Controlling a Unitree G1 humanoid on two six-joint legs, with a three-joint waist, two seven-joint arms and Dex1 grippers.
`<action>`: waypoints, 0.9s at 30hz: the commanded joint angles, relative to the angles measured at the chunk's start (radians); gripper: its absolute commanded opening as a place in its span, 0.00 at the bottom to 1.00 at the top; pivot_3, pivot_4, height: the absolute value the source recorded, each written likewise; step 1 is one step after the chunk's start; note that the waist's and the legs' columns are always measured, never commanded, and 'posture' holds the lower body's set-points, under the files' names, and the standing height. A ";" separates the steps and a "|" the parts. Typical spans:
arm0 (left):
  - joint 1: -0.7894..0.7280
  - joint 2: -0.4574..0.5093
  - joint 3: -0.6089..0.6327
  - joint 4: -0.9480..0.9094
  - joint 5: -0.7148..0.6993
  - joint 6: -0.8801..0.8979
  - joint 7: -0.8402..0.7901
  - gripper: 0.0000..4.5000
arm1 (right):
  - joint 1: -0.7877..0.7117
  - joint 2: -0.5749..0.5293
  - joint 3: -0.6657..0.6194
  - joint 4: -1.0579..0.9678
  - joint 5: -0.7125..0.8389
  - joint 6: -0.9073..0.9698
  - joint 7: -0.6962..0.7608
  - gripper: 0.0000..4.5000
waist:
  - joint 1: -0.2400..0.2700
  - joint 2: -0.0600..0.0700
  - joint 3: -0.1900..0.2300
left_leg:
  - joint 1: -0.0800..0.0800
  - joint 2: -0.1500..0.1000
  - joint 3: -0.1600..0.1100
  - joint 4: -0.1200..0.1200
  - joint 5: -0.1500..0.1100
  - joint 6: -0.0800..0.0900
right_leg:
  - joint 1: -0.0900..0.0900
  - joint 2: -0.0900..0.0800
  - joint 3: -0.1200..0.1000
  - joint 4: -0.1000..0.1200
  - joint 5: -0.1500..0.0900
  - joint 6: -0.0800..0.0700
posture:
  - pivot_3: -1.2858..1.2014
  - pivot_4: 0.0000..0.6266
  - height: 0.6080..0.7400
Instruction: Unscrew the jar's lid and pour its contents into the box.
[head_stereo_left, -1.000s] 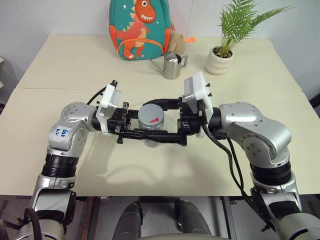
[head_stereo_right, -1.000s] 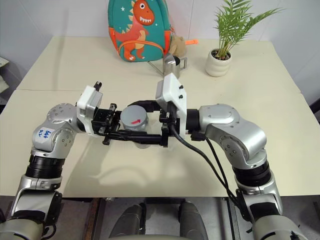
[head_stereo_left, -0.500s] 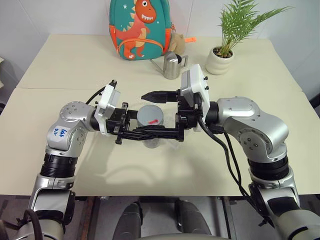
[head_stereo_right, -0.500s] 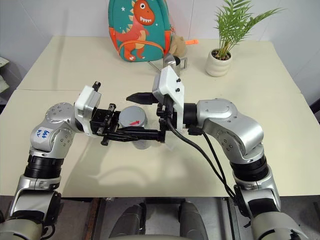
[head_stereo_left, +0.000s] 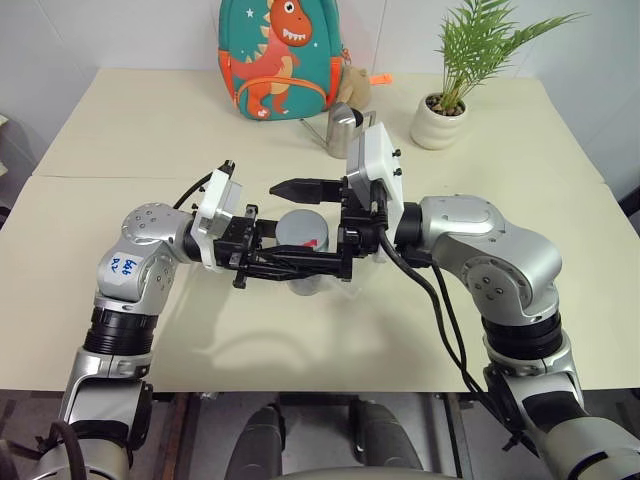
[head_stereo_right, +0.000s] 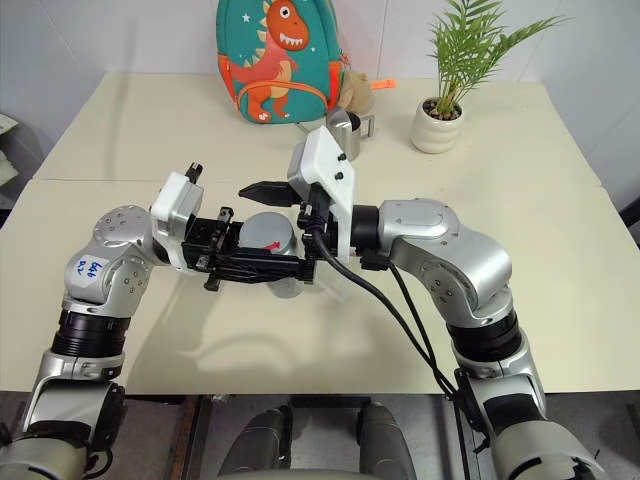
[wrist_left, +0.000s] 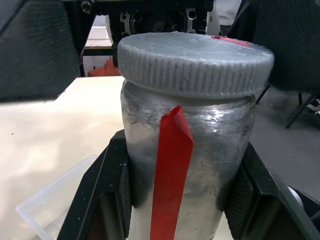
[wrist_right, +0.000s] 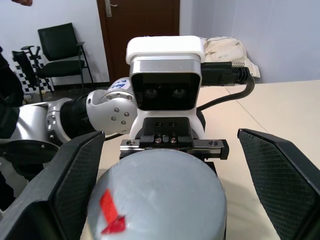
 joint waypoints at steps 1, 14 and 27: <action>-0.012 -0.003 0.000 -0.005 -0.003 -0.016 -0.008 0.42 | -0.027 -0.002 -0.016 -0.002 -0.016 -0.014 -0.024 1.00 | 0.000 0.000 0.000 | 0.000 0.000 0.000 0.000 0.000 0.000 | 0.000 0.000 0.000 0.000 0.000 0.000 | 0.52 0.24 1.00; 0.002 0.020 0.015 0.018 -0.003 -0.017 -0.006 0.42 | -0.022 -0.110 -0.114 -0.008 0.001 0.019 -0.058 1.00 | 0.000 0.000 0.000 | 0.000 0.000 0.000 0.000 0.000 0.000 | 0.000 0.000 0.000 0.000 0.000 0.000 | 0.52 0.24 1.00; -0.005 0.029 0.019 0.040 0.007 -0.025 -0.011 0.42 | 0.022 -0.217 -0.189 -0.077 0.071 0.093 -0.085 1.00 | 0.002 0.000 0.000 | 0.000 0.000 0.000 0.000 0.000 0.000 | 0.000 0.000 0.000 -0.001 0.000 0.000 | 0.52 0.24 1.00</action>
